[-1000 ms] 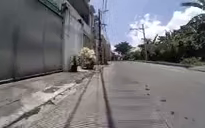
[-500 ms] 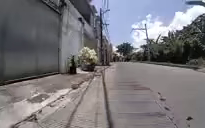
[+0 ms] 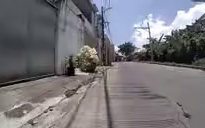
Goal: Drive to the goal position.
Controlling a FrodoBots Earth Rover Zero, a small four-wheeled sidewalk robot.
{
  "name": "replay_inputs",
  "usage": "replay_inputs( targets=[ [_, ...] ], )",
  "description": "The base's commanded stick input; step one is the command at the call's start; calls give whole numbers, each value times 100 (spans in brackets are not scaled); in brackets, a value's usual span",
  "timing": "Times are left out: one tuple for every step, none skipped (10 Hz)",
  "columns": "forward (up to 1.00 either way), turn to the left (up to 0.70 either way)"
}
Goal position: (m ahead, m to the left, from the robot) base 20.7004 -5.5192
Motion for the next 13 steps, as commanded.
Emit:
replay_inputs(
  targets=[
    [100, -41],
    [100, -41],
    [100, -41],
    [100, -41],
    [100, -41],
    [100, -41],
    [100, -41],
    [100, -41],
    [100, -14],
    [100, -7],
    [100, -3],
    [100, -1],
    [100, -1]
  ],
)
